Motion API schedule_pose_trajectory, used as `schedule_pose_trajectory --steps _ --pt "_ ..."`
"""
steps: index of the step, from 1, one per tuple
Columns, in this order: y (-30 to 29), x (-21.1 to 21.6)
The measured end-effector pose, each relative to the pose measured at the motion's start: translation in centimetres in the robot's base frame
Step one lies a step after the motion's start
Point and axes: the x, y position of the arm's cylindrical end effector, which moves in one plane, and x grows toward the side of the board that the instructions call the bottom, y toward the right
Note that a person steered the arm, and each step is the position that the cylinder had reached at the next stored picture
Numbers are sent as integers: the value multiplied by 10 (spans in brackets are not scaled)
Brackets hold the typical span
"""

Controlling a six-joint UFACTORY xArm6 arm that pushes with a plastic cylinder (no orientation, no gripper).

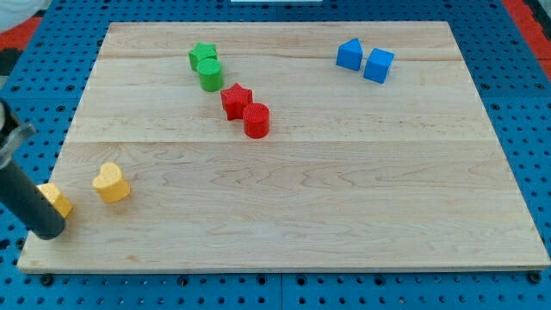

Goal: Move yellow hexagon closer to the yellow heart

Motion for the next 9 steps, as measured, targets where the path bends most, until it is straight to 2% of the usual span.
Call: schedule_pose_trajectory --steps 1,2,3,4,5,6,7,9 --pt "-24 2" --pt "-2 7" --pt "-36 11" --pt "-36 11" --pt "-38 -19" --pt "-27 -29" --pt "10 -53" --pt "18 -60"
